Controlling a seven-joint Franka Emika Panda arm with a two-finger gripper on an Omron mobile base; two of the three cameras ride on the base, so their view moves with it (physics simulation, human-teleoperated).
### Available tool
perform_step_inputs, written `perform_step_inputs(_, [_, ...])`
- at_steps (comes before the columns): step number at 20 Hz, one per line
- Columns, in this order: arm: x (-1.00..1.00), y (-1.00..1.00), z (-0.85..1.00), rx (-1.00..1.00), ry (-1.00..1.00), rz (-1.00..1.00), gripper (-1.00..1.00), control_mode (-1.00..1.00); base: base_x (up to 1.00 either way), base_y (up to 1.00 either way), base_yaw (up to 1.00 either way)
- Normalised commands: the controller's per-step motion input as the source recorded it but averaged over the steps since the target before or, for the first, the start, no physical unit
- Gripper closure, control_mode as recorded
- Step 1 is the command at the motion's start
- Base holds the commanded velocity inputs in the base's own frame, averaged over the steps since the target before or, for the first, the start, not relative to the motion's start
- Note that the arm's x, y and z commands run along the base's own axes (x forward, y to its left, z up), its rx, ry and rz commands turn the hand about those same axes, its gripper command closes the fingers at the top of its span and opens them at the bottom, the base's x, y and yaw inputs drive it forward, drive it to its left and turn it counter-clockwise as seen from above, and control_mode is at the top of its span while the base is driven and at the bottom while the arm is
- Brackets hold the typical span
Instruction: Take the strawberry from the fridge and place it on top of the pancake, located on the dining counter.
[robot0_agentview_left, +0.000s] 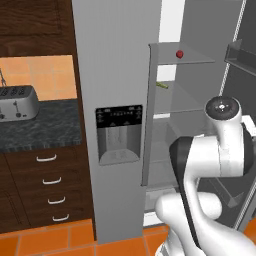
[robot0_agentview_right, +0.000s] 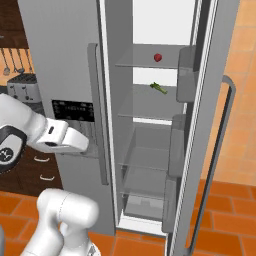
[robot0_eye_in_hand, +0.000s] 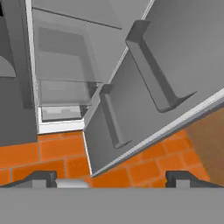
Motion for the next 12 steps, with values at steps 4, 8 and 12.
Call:
perform_step_inputs(4, [0.00,0.62,0.00,0.32,0.00,0.08,-1.00,-1.00,0.00,0.00,0.00])
perform_step_inputs(8, [0.00,0.26,0.00,0.13,0.00,0.01,-1.00,-1.00,0.00,0.00,0.00])
perform_step_inputs(12, [0.00,-0.01,-0.03,0.01,-0.06,0.02,-1.00,-1.00,0.00,0.00,0.00])
